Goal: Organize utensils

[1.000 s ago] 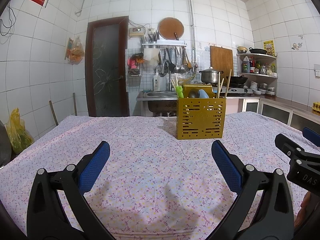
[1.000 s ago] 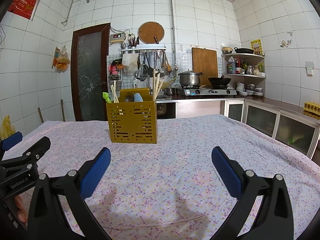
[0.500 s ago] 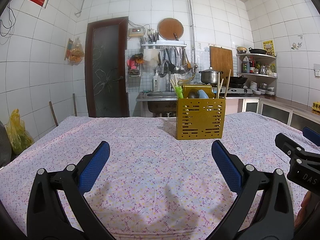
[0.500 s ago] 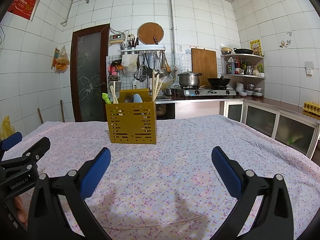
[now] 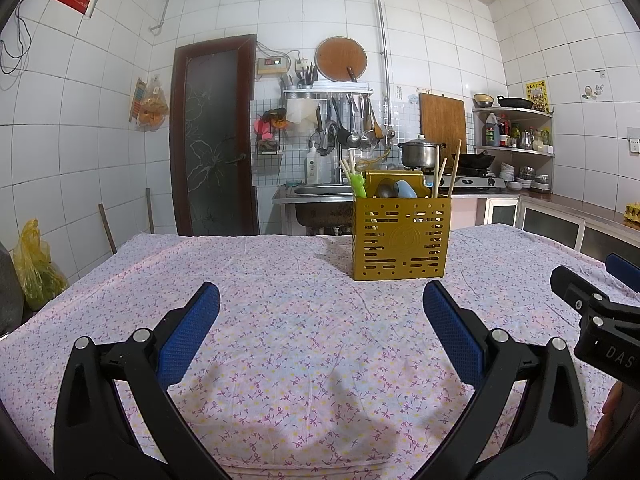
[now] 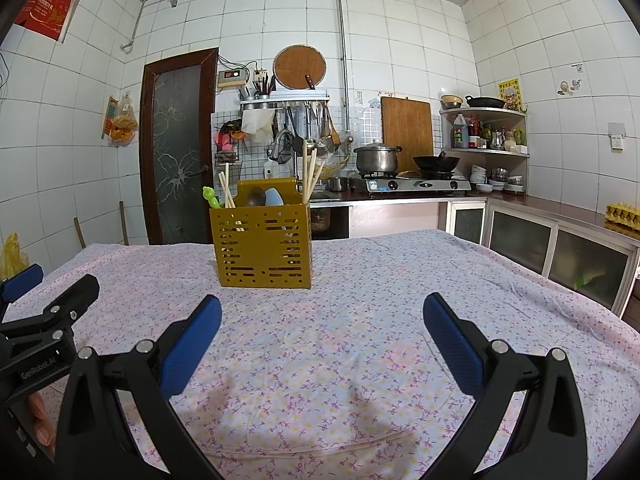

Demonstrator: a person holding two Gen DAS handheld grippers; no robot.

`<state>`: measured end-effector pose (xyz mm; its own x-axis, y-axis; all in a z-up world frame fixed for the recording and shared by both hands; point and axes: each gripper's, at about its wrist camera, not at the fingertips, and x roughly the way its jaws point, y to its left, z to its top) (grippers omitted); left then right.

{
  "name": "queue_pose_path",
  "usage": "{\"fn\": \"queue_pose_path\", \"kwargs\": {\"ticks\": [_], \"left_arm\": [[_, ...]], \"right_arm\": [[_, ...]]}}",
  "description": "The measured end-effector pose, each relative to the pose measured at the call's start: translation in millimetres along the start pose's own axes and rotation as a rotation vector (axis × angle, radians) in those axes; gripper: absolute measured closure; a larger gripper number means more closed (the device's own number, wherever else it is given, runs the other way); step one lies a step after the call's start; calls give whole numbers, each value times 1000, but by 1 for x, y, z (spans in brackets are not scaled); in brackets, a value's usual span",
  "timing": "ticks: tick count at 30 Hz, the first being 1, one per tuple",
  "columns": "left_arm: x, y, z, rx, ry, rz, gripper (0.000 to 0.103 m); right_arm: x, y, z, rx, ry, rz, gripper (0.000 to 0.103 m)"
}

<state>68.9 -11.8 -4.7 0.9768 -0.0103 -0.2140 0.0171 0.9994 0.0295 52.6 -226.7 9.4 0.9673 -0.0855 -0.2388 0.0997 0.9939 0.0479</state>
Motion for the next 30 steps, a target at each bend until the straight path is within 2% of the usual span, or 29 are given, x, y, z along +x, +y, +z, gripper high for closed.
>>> {"fn": "queue_pose_path", "kwargs": {"ticks": [30], "left_arm": [[-3, 1, 2, 5, -8, -2, 5]], "right_arm": [[0, -1, -1, 0, -1, 0, 4]]}}
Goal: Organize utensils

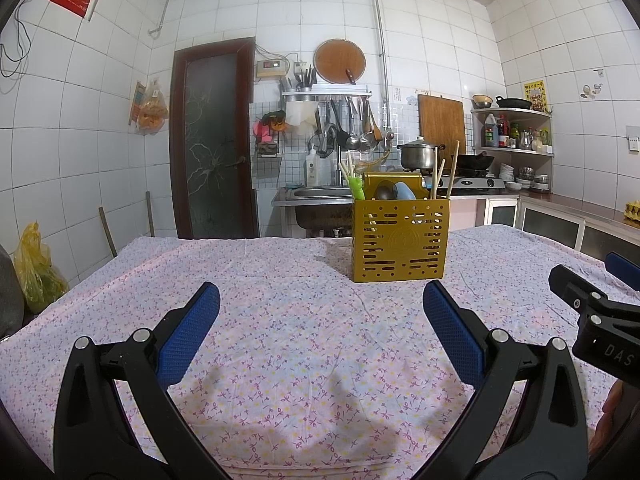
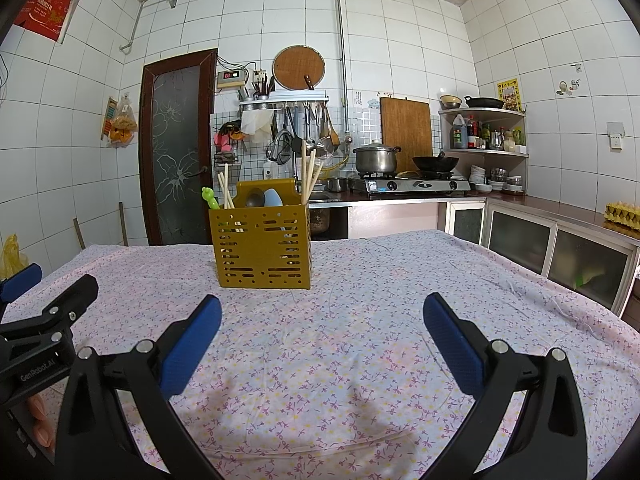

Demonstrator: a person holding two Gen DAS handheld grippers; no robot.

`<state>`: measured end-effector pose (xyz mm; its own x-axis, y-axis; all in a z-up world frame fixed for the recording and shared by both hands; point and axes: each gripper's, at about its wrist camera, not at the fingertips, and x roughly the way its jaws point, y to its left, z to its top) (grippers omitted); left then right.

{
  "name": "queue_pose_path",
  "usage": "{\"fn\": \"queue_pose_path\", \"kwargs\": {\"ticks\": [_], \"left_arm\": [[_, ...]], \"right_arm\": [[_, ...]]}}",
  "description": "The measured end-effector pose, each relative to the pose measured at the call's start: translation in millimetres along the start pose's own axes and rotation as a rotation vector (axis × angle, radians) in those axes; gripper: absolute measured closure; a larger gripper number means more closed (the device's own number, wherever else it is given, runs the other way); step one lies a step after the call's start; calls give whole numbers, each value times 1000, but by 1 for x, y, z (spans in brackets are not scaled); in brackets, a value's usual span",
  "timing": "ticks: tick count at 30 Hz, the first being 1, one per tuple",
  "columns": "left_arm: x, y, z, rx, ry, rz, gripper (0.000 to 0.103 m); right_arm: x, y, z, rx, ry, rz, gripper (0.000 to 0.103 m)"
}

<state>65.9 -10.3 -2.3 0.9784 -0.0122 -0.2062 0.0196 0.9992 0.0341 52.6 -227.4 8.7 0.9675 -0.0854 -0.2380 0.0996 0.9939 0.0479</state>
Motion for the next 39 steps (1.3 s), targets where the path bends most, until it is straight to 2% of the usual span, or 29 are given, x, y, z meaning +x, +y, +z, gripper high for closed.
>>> {"fn": "queue_pose_path", "kwargs": {"ticks": [39], "left_arm": [[2, 6, 1, -4, 4, -2, 5]], "right_arm": [[0, 0, -1, 0, -1, 0, 4]]}}
